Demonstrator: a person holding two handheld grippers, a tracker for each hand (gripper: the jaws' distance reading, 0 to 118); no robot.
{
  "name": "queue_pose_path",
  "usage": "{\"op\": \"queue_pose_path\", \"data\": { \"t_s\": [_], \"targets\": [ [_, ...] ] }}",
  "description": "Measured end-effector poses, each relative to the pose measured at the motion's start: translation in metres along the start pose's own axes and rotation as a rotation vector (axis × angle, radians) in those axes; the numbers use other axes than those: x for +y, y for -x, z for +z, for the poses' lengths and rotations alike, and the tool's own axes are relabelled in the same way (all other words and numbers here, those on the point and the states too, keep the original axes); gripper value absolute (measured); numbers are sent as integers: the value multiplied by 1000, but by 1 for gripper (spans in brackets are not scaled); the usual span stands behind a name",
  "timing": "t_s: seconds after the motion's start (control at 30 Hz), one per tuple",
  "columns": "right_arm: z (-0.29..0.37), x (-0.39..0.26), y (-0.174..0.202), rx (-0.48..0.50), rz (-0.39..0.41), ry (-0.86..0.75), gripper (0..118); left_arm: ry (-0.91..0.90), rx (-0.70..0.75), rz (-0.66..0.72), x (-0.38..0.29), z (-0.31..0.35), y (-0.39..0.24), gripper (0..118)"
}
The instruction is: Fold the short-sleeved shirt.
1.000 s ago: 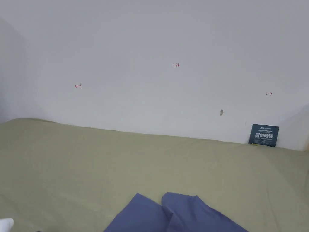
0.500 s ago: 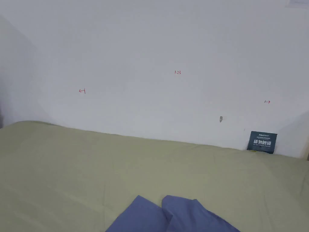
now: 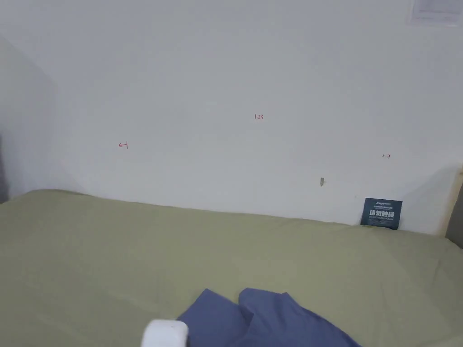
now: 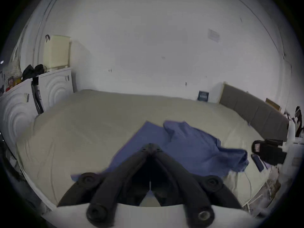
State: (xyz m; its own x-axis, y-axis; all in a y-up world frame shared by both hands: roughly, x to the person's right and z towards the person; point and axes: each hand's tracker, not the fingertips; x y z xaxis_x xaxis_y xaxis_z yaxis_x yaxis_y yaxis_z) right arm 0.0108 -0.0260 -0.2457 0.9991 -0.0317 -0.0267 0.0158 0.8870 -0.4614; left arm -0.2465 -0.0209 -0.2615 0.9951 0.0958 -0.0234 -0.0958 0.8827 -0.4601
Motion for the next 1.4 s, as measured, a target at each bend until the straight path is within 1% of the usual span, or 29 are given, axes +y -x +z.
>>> {"op": "queue_pose_path", "data": {
  "t_s": [0.1,0.17,0.23,0.33,0.4,0.43,0.47,0.5,0.53,0.57,0.6,0.7,0.73,0.77,0.87,0.93,0.97,1.0,1.03,1.07,1.1,1.13,1.17,1.2,1.23,1.27,1.3,1.37,1.4],
  "targets": [
    [4,-33,16,42,23,28,0,32,-10,-59,-42,6,-17,0],
    [2,-48,19,72,16,71,0,112,-16,-59,-60,8,-20,0],
    [0,-54,21,92,4,109,0,149,-42,-12,-70,9,-14,0],
    [-5,-52,14,93,-15,110,0,235,-39,46,-67,-1,9,0],
    [-8,-44,11,89,-18,104,0,206,-31,50,-57,-7,37,0],
    [-9,-42,7,91,-21,98,0,197,-24,49,-53,-7,51,5],
    [-11,-37,3,98,-19,91,0,181,14,50,-48,-8,68,33],
    [-14,-33,1,99,-14,86,0,167,79,51,-45,-8,86,99],
    [-17,-29,-1,99,-12,80,0,170,114,71,-42,-15,104,118],
    [-19,-27,-5,109,-11,77,0,231,153,111,-41,-24,123,113],
    [-24,-22,-8,115,-13,80,0,254,120,146,-35,-24,146,114],
    [-37,-14,-15,120,-23,80,0,340,216,311,-45,-55,189,114],
    [-41,-10,-16,117,-23,77,0,375,216,345,-46,-62,200,114],
    [-46,-6,-18,119,-17,78,0,413,243,368,-49,-69,209,114],
    [-58,2,-22,116,5,84,0,424,271,454,-54,-89,222,112],
    [-69,8,-25,124,10,91,0,442,234,521,-58,-102,227,108],
    [-73,9,-25,125,17,99,0,459,227,570,-59,-109,231,99],
    [-79,12,-27,131,18,108,0,475,244,606,-61,-114,234,75],
    [-86,15,-29,143,18,114,0,475,281,595,-60,-116,232,64],
    [-94,19,-32,157,22,120,0,458,322,544,-59,-111,227,54],
    [-104,25,-35,167,22,125,0,417,281,491,-56,-107,224,22],
    [-115,33,-39,174,24,126,0,389,207,483,-56,-106,224,3],
    [-132,44,-45,198,22,128,1,362,132,511,-56,-105,221,3],
    [-152,57,-50,226,28,142,14,425,186,486,-55,-106,217,3],
    [-168,69,-53,242,56,164,43,432,209,436,-54,-105,214,3],
    [-193,84,-58,288,79,194,71,403,233,383,-52,-101,211,3],
    [-223,98,-63,315,76,234,83,400,229,372,-52,-99,209,3],
    [-277,125,-71,378,128,304,83,403,221,391,-52,-98,209,3],
    [-307,138,-71,334,182,335,82,398,227,398,-52,-97,209,3]
  ]
}}
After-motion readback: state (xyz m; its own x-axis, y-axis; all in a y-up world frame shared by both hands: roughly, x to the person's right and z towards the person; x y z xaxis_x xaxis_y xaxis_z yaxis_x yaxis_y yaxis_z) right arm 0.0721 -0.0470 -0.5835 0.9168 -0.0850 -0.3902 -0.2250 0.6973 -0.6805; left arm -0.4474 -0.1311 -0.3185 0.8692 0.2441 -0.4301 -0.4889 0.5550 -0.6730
